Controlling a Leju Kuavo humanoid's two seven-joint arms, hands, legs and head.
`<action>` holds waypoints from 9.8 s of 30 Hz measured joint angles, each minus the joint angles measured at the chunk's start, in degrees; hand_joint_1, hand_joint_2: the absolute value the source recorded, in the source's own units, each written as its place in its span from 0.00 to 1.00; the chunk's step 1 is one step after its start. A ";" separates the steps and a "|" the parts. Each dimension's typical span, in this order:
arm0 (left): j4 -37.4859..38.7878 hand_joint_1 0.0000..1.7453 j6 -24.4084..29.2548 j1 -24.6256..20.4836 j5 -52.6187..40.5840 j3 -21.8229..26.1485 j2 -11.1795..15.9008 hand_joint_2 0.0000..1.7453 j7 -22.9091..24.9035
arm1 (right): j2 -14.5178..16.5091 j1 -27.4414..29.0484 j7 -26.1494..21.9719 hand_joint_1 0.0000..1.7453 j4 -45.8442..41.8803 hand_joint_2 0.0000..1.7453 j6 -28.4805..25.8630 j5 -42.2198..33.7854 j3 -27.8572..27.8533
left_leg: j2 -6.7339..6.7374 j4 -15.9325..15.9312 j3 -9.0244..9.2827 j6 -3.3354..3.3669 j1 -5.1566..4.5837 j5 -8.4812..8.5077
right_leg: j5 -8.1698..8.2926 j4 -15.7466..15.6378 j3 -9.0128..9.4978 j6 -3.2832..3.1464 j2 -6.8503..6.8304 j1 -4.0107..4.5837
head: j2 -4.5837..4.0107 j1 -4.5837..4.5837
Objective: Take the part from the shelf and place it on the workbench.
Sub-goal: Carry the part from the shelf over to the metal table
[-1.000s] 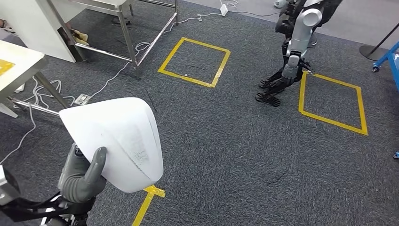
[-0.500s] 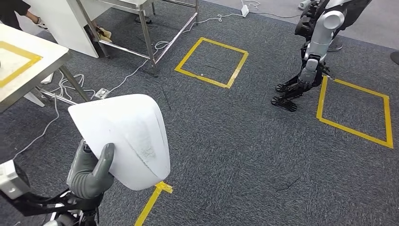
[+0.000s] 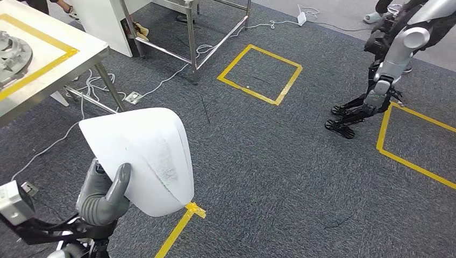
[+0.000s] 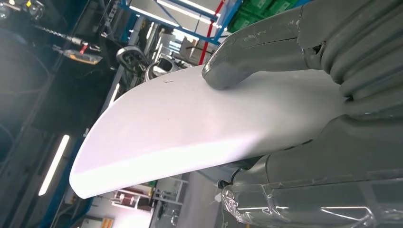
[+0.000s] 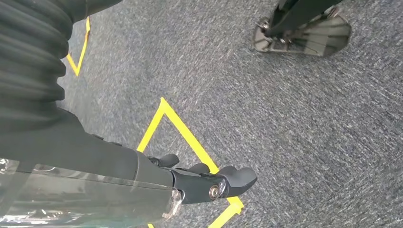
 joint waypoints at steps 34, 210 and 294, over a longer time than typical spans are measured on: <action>0.35 1.00 -0.78 -1.53 0.53 0.00 0.02 1.00 0.78 | -0.44 0.08 0.04 0.00 -0.02 1.00 0.24 0.00 0.00 | -1.91 0.16 0.03 -0.22 0.16 -0.08 | 2.88 -0.85 0.27 -0.50 0.48 -0.03 | 0.00 0.04; -0.02 1.00 0.14 -1.84 2.37 1.42 0.20 1.00 2.74 | -0.68 -0.02 1.03 0.00 -0.04 1.00 0.07 -0.01 0.74 | 0.08 0.59 0.14 -0.31 -0.12 -0.89 | 7.90 -14.29 5.85 0.53 -1.08 -0.50 | 0.00 -0.07; 1.49 1.00 -1.49 -5.54 4.16 1.08 0.20 1.00 7.92 | -2.15 -0.07 3.02 0.00 -0.02 1.00 -0.14 -0.71 0.64 | -0.25 0.69 0.12 -0.23 -0.37 -0.94 | 7.97 -14.34 5.87 0.73 -1.20 -0.73 | 0.00 -0.07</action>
